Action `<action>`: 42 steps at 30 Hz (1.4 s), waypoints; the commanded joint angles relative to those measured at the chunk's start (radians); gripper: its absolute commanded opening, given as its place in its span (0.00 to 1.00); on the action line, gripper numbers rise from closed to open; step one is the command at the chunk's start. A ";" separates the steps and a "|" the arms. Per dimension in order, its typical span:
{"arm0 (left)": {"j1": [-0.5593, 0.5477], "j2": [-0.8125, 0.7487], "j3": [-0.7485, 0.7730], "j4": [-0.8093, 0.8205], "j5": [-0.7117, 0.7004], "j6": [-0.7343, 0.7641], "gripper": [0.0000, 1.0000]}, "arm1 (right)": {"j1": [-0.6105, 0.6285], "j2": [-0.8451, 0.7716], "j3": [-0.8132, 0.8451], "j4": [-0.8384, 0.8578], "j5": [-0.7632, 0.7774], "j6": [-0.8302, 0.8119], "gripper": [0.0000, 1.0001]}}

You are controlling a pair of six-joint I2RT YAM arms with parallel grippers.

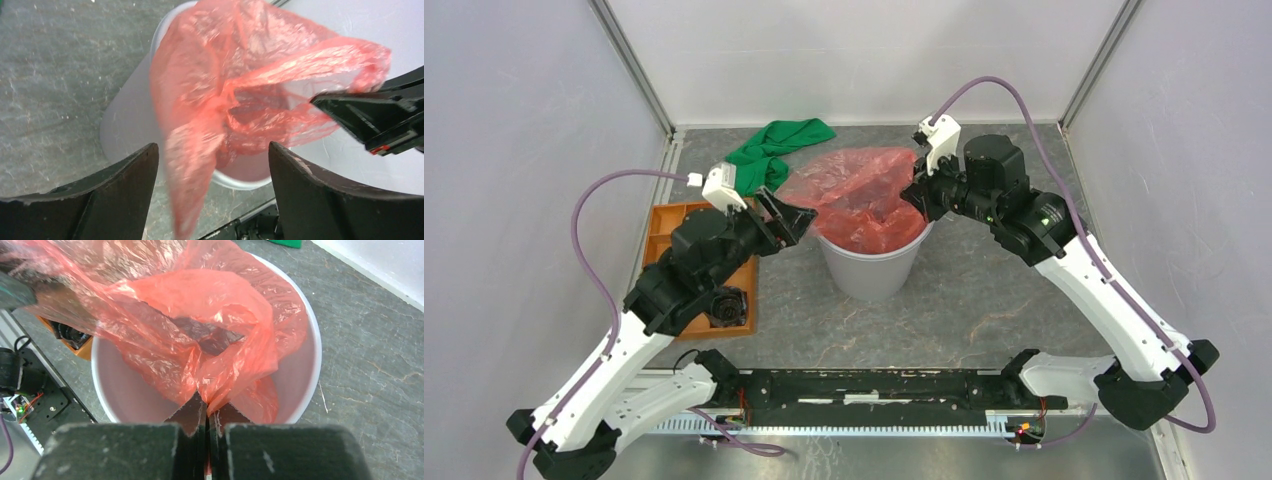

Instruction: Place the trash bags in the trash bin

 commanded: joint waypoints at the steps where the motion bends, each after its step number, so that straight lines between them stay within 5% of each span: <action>1: 0.003 -0.075 -0.077 0.008 0.027 -0.106 0.88 | -0.009 -0.006 0.064 0.027 -0.035 0.020 0.00; 9: 0.003 -0.152 -0.196 0.128 0.063 -0.196 0.91 | -0.016 -0.021 0.049 0.043 -0.036 0.026 0.00; 14: 0.003 -0.090 -0.203 0.224 0.105 -0.196 0.75 | -0.015 -0.026 0.052 0.041 -0.054 0.034 0.00; 17: 0.003 -0.064 -0.164 0.201 0.092 -0.167 0.53 | -0.017 -0.037 0.060 0.043 -0.082 0.044 0.00; 21: 0.003 -0.052 -0.078 0.121 0.068 -0.114 0.07 | -0.038 -0.027 0.077 0.017 -0.060 0.026 0.00; 22: 0.005 -0.050 -0.051 0.096 0.062 -0.105 0.03 | -0.054 -0.019 0.082 0.006 -0.056 0.017 0.00; 29: 0.037 0.057 0.193 -0.125 0.185 -0.045 0.02 | -0.241 -0.011 0.053 -0.025 -0.286 0.044 0.00; 34: 0.122 0.077 0.189 -0.158 0.385 -0.028 0.02 | -0.321 -0.040 0.045 -0.116 -0.203 -0.015 0.01; 42: 0.187 0.022 0.088 -0.117 0.563 -0.007 0.02 | -0.321 -0.165 -0.109 -0.086 -0.254 -0.020 0.44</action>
